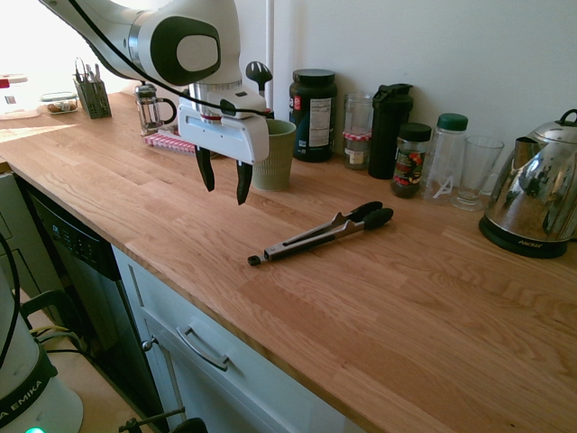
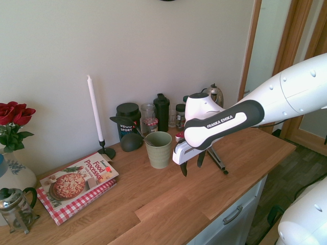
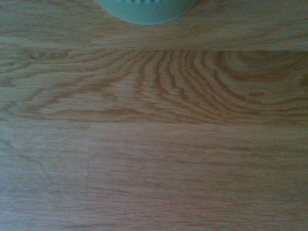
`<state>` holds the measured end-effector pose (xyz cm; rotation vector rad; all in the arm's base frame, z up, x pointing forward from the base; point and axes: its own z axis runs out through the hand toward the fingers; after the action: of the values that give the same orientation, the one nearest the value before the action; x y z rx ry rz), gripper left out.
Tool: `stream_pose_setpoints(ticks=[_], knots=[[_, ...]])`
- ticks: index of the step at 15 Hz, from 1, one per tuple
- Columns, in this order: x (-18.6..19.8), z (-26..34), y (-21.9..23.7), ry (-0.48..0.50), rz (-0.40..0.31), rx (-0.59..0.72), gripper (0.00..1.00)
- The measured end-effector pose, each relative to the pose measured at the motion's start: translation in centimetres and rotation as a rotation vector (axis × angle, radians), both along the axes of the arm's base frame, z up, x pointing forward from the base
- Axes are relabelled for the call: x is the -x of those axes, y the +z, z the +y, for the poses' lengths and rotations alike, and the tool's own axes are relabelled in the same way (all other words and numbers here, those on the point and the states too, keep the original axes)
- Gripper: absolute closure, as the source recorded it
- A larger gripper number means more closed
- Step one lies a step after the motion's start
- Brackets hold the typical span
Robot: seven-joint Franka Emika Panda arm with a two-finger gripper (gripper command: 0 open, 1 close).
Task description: Put the tongs back in the holder
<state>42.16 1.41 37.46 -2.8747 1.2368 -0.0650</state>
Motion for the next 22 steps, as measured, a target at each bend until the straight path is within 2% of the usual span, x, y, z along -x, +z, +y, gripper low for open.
stream_pose_setpoints(ticks=[3, 5, 8, 10, 13, 20, 21, 22], knots=[[-0.3, -0.2, 0.4, -0.009, -0.003, -0.005, 0.00], [-1.6, -0.7, 2.9, -0.033, -0.030, -0.014, 0.00], [-3.5, -4.8, 7.8, -0.112, -0.085, -0.027, 0.00], [-4.0, -9.2, 8.9, -0.169, -0.105, -0.024, 0.00], [-4.4, -14.8, 7.0, -0.212, -0.094, -0.024, 0.00], [-6.4, -17.1, 0.5, -0.196, -0.073, -0.019, 0.00], [-6.6, -17.1, 0.0, -0.194, -0.072, -0.021, 1.00], [-6.9, -17.1, -0.3, -0.193, -0.071, -0.028, 1.00]])
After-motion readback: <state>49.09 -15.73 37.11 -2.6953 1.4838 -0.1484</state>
